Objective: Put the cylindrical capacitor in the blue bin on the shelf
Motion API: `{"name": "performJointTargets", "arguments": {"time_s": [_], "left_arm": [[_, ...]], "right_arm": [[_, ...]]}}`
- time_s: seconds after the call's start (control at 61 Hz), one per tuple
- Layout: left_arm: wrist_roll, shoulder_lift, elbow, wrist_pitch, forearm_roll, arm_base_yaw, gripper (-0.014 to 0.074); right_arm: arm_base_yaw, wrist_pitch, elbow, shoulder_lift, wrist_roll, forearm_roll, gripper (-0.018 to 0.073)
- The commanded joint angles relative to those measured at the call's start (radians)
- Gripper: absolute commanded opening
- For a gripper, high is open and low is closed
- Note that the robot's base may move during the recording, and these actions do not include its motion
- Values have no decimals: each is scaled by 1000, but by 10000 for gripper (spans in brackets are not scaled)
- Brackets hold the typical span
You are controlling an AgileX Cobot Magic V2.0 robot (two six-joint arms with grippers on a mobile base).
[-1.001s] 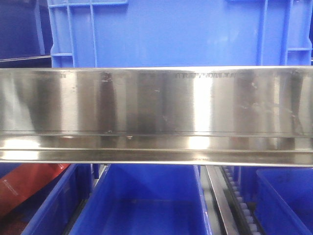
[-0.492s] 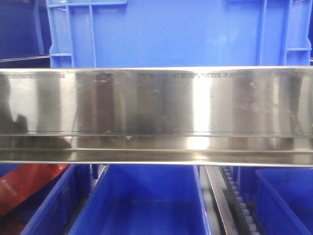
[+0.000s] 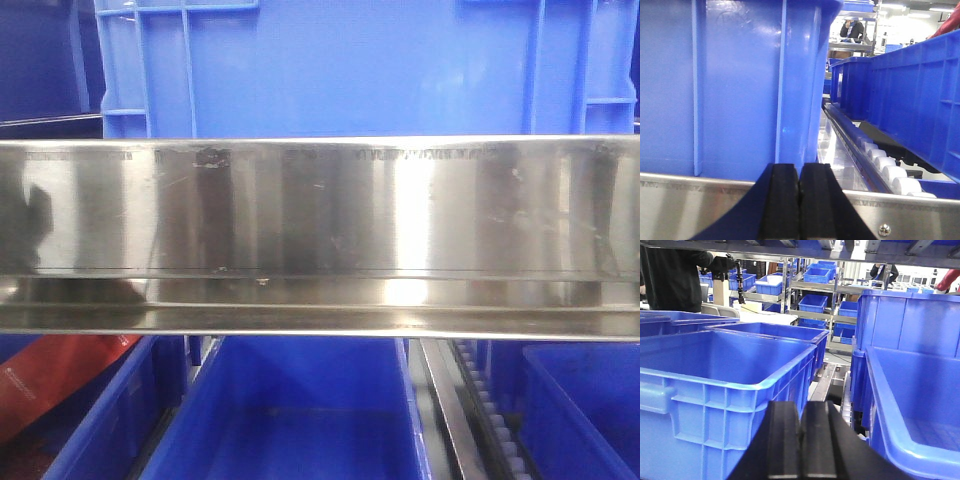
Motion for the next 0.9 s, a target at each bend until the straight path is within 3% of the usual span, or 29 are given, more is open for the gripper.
{"name": "performJointTargets", "arguments": {"time_s": [0.0, 0.541, 0.705, 0.886], "left_arm": [[4, -7, -1, -24, -6, 3, -111], [4, -7, -1, -24, -6, 3, -111], [4, -7, -1, -24, -6, 3, -111], [4, -7, -1, -24, -6, 3, -111]], "right_arm": [[-4, -19, 3, -5, 2, -10, -156], [-9, -11, 10, -5, 0, -10, -156], [-114, -26, 86, -13, -7, -10, -156], [-246, -154, 273, -89, -7, 30, -156]]}}
